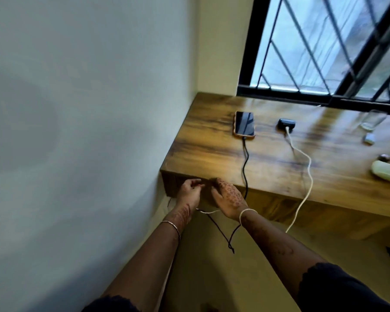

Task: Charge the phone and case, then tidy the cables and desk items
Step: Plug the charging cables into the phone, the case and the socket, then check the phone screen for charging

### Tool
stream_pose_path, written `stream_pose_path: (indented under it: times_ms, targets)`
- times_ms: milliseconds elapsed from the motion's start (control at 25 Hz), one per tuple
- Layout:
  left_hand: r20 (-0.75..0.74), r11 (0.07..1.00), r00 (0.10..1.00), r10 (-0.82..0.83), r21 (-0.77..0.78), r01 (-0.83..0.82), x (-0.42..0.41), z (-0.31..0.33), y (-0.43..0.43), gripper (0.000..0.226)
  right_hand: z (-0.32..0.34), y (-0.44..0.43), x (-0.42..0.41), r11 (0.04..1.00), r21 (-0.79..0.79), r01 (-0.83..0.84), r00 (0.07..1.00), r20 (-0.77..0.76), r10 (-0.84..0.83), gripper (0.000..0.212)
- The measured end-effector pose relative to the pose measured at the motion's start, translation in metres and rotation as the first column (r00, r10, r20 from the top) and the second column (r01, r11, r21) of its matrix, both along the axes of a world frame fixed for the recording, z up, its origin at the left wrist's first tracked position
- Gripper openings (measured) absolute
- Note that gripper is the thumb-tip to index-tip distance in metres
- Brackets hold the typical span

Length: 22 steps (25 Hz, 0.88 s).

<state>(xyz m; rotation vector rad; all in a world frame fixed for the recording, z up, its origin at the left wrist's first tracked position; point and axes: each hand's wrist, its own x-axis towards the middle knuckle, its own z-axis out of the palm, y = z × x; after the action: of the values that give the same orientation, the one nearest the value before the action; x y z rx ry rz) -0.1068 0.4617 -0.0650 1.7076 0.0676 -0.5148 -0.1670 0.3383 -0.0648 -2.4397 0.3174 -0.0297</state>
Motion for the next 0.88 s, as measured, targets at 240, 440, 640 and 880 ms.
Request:
stream_pose_path:
  times_ms: [240, 440, 640, 880]
  targets:
    - [0.066, 0.997, 0.996, -0.066, -0.040, 0.068, 0.009, 0.038, -0.039, 0.021, 0.040, -0.033, -0.002, 0.975, 0.136, 0.174, 0.977, 0.104, -0.188, 0.029]
    - [0.065, 0.994, 0.993, -0.101, -0.039, 0.103, 0.030, 0.044, -0.074, 0.020, 0.050, -0.075, 0.012, 0.940, 0.160, 0.300, 0.939, 0.122, -0.320, 0.032]
    - [0.065, 0.993, 0.992, -0.112, -0.019, 0.113, 0.070, 0.031, -0.124, 0.021, 0.034, -0.124, 0.044, 0.927, 0.131, 0.351, 0.927, 0.091, -0.364, 0.040]
    - [0.043, 0.998, 0.997, -0.068, 0.010, 0.067, 0.139, 0.011, -0.183, 0.021, 0.019, -0.186, 0.106, 0.913, 0.188, 0.363, 0.913, 0.122, -0.389, 0.039]
